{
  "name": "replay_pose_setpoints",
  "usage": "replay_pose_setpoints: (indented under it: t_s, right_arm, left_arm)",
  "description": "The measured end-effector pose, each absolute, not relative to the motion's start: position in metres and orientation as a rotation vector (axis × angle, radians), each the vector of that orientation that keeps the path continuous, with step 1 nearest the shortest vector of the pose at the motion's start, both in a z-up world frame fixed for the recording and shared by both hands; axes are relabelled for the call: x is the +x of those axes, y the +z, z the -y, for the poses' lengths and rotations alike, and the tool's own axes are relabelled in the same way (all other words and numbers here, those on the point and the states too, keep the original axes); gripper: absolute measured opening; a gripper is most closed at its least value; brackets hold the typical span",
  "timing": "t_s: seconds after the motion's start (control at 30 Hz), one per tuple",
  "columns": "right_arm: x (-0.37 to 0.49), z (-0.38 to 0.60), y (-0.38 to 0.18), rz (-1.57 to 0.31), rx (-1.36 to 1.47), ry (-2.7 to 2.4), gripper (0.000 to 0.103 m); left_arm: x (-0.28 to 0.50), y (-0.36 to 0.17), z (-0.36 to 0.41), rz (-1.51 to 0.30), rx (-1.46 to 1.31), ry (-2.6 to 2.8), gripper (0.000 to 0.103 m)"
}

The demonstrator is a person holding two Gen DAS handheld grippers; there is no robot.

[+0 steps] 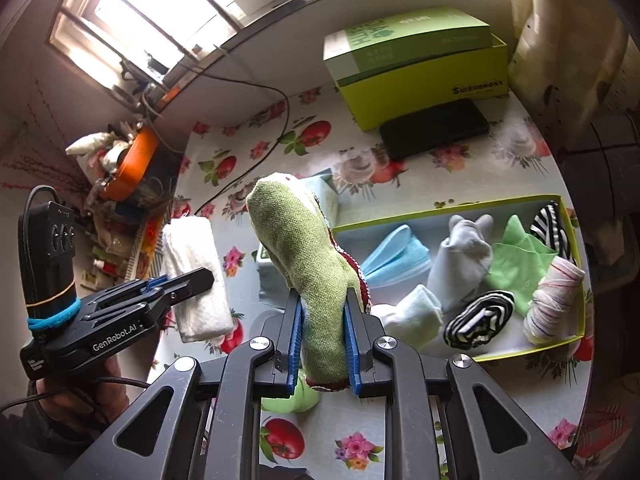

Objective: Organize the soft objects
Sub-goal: 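Carry the white cloth with the left gripper while the right gripper carries the green towel to the tray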

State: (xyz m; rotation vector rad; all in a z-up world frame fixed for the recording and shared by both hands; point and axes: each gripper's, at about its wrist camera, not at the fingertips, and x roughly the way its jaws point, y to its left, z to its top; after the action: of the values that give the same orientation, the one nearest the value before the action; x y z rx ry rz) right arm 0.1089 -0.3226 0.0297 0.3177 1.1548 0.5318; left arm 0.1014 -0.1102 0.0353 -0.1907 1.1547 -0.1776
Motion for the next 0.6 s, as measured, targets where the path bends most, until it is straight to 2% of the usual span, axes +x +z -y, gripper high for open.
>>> replay_pose_setpoints:
  t_s: [0.6]
  right_arm:
    - [0.118, 0.375, 0.013, -1.156, 0.4, 0.425, 0.018]
  left_arm:
    - [0.125, 0.026, 0.152, -1.19, -0.141, -0.256, 0.019]
